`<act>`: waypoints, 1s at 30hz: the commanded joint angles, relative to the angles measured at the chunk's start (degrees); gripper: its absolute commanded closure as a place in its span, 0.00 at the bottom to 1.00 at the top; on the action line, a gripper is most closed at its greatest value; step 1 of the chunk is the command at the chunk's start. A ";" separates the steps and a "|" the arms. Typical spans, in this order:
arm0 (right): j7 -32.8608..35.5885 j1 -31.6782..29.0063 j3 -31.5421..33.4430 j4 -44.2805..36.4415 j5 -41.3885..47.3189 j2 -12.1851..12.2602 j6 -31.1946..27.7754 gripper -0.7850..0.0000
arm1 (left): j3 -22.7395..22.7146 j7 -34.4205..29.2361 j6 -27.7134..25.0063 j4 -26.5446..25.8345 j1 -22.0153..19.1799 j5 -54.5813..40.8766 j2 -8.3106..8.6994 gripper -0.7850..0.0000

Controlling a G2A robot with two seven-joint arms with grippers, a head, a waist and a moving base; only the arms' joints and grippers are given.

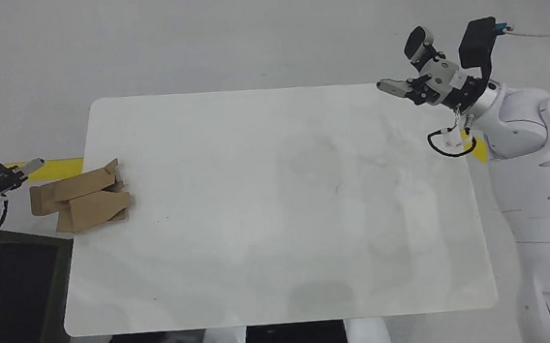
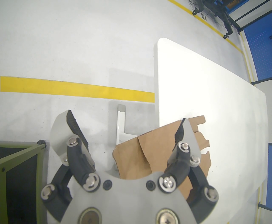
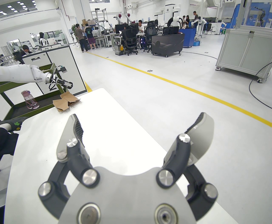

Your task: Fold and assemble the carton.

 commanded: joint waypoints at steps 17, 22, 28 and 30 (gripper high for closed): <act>0.00 0.00 0.00 0.00 0.00 0.00 0.00 0.00 | -6.70 -28.82 9.81 -1.29 5.30 -21.52 0.18 0.00; 0.00 0.00 0.00 0.00 0.00 0.00 0.00 0.00 | -7.24 -30.70 11.05 -2.81 6.62 -24.04 0.03 0.98; 0.00 0.00 0.00 0.00 0.00 0.00 0.00 0.00 | -7.69 -31.03 11.80 -3.82 7.63 -25.83 0.03 1.00; 0.00 0.00 0.00 0.00 0.00 0.00 0.00 0.00 | -8.14 -31.59 11.65 -3.90 7.82 -27.09 0.11 1.00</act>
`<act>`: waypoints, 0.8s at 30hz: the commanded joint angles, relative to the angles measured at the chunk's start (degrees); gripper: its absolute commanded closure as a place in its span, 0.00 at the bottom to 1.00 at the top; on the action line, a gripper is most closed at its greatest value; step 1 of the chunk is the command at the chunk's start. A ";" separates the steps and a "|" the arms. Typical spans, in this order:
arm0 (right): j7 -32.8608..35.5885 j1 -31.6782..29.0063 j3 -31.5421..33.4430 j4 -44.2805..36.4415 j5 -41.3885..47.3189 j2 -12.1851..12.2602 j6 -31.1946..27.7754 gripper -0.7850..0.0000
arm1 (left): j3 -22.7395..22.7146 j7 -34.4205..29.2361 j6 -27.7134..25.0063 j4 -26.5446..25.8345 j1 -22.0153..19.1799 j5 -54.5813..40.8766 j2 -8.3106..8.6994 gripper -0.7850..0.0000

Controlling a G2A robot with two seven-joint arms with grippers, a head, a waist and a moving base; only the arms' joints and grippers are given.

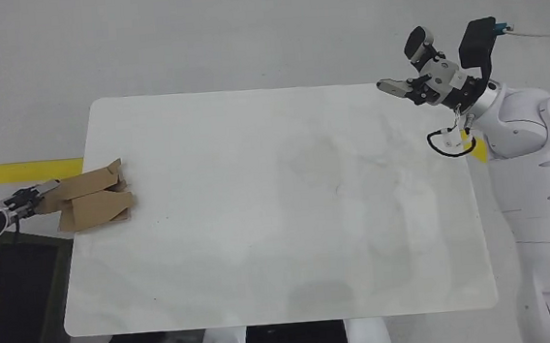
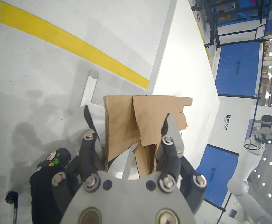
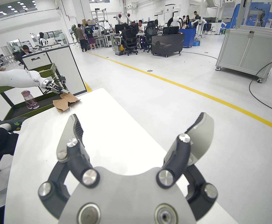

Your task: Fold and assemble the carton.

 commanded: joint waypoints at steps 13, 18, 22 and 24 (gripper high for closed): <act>0.00 0.00 0.00 0.00 0.00 0.00 0.00 0.00 | -4.70 -3.52 0.62 -7.91 3.89 -16.14 1.18 1.00; 0.00 0.00 0.00 0.00 0.00 0.00 0.00 0.00 | -6.04 -4.56 1.66 -15.13 6.97 -23.62 1.73 1.00; 0.00 0.00 0.00 0.00 0.00 0.00 0.00 0.00 | -6.66 -5.36 2.46 -20.70 8.68 -28.26 1.91 1.00; 0.00 0.00 0.00 0.00 0.00 0.00 0.00 0.00 | -6.62 -5.66 2.77 -23.88 9.19 -30.15 1.80 1.00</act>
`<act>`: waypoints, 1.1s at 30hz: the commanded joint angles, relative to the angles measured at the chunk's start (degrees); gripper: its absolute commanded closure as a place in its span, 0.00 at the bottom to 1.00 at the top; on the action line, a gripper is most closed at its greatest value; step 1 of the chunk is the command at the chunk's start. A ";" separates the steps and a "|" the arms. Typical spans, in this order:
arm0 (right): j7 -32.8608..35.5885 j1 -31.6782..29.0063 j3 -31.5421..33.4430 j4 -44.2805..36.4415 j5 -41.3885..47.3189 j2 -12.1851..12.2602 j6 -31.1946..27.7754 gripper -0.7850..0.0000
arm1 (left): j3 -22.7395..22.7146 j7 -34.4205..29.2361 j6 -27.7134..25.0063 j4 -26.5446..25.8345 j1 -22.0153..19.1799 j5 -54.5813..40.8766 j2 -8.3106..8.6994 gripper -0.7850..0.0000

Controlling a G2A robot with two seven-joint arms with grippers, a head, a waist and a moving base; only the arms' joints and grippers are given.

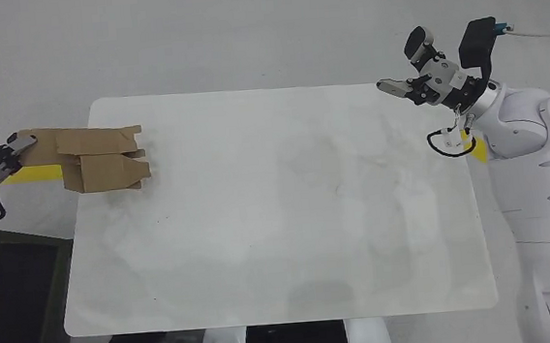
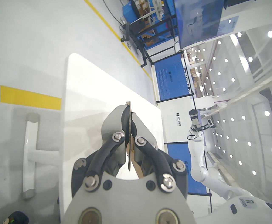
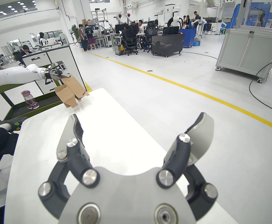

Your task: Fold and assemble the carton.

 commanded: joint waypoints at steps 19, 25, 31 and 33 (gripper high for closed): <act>0.00 0.00 0.00 0.00 0.00 0.00 0.00 0.00 | 13.44 11.76 9.78 -29.12 -4.95 4.18 -4.79 1.00; 0.00 0.00 0.00 0.00 0.00 0.00 0.00 0.00 | 20.04 13.36 10.22 -33.08 -8.74 6.77 -7.11 1.00; 0.00 0.00 0.00 0.00 0.00 0.00 0.00 0.00 | 24.85 14.10 9.25 -35.53 -10.46 6.86 -9.09 1.00; 0.00 0.00 0.00 0.00 0.00 0.00 0.00 0.00 | 25.86 14.24 8.86 -36.26 -10.54 7.06 -9.54 1.00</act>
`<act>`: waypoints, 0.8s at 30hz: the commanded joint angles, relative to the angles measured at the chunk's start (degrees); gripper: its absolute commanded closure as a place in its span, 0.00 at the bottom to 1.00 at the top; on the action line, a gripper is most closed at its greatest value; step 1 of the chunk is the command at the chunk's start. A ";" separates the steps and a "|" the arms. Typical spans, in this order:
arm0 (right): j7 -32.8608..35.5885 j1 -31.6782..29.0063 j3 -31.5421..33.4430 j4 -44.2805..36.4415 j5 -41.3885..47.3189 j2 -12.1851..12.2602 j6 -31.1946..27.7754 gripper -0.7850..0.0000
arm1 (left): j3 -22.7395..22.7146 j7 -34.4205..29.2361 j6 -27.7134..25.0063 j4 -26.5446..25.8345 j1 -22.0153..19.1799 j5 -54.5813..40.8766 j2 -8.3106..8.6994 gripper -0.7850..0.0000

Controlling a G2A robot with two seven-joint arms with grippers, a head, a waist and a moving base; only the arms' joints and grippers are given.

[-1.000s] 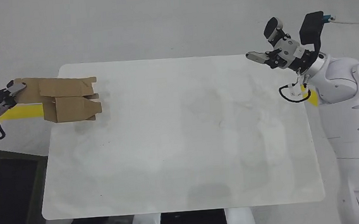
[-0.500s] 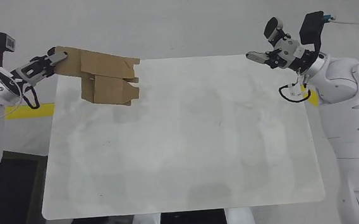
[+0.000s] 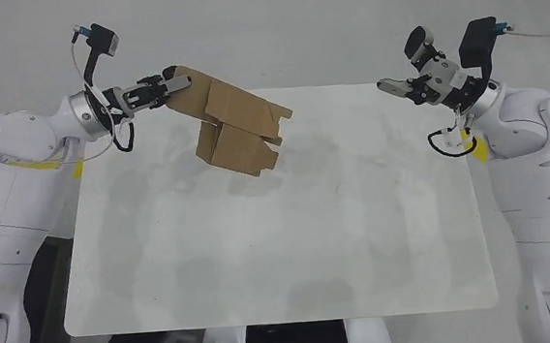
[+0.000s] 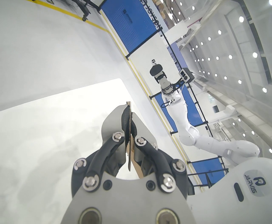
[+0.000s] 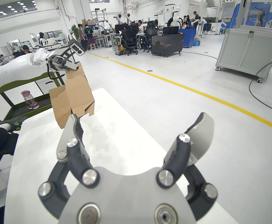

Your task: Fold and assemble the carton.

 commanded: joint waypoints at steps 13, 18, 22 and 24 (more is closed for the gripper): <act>4.46 -0.18 -3.96 2.76 9.09 -0.10 -1.05 0.00 | 3.45 -3.81 -3.56 -6.52 2.04 2.66 -1.38 1.00; 15.06 3.03 -10.21 4.66 22.93 0.16 -1.05 0.00 | 3.29 -5.79 -5.43 -7.56 2.36 3.56 -1.44 1.00; 26.70 6.12 -16.20 5.69 35.43 0.44 -1.05 0.00 | 3.45 -7.76 -6.70 -8.08 2.47 3.67 -1.55 1.00; 29.06 7.78 -19.49 6.87 39.45 0.58 -0.87 0.00 | 3.67 -8.81 -7.30 -8.26 2.42 3.57 -1.64 1.00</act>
